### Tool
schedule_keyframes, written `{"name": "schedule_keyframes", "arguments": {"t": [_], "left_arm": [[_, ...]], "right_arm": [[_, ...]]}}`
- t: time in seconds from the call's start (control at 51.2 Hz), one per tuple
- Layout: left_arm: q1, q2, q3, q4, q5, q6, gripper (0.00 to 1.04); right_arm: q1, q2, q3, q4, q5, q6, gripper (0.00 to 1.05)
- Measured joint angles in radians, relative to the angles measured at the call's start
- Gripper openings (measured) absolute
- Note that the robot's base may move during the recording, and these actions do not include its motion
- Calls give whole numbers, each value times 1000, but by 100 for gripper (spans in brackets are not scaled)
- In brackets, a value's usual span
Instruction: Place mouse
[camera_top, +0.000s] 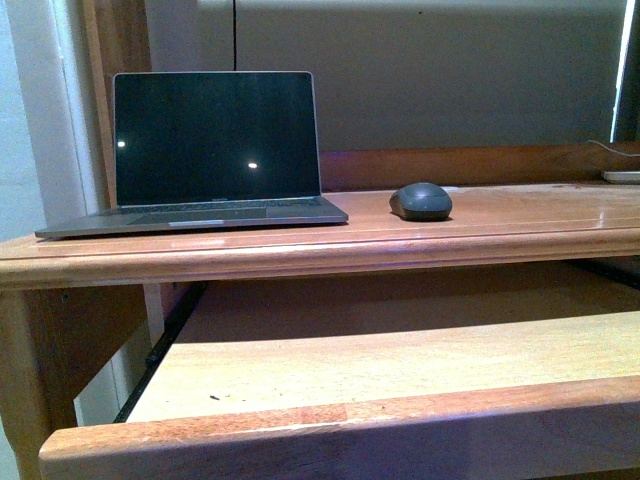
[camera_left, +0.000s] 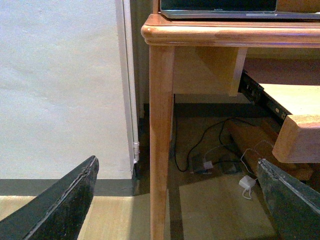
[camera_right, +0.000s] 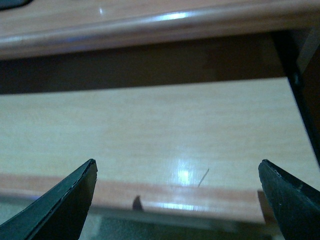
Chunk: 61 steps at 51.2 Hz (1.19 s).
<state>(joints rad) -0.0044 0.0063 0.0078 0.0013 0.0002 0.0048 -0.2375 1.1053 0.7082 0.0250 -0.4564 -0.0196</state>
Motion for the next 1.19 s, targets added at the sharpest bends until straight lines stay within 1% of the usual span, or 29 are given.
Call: {"name": "schedule_keyframes", "arguments": {"t": [0.098,0.195,0.293,0.352,0.411,0.547,0.567,0.684,0.802,0.958,0.977,1.056,1.134,1.192], "left_arm": [[0,0,0,0,0,0,97],[0,0,0,0,0,0,97],[0,0,0,0,0,0,97],[0,0,0,0,0,0,97],[0,0,0,0,0,0,97],[0,0,0,0,0,0,97],[0,0,0,0,0,0,97],[0,0,0,0,0,0,97],[0,0,0,0,0,0,97],[0,0,0,0,0,0,97],[0,0,0,0,0,0,97],[0,0,0,0,0,0,97],[0,0,0,0,0,0,97],[0,0,0,0,0,0,97]], "right_arm": [[-20,-41,-85,-2,-42,-22,97],[-18,-66,-135,-10,-56,-40,97],[5,-75,-179,-2,-42,-63,97],[39,-64,-198,33,-16,-63,97],[83,-40,-200,83,23,-60,97],[212,81,-182,227,156,-24,97],[238,115,-167,254,185,-16,97],[351,274,-67,349,291,25,97],[434,438,81,402,401,77,97],[480,580,240,399,494,110,97],[488,605,268,391,518,118,97],[512,647,306,362,570,138,97],[523,666,323,347,581,144,97],[519,660,324,343,558,154,97]]}}
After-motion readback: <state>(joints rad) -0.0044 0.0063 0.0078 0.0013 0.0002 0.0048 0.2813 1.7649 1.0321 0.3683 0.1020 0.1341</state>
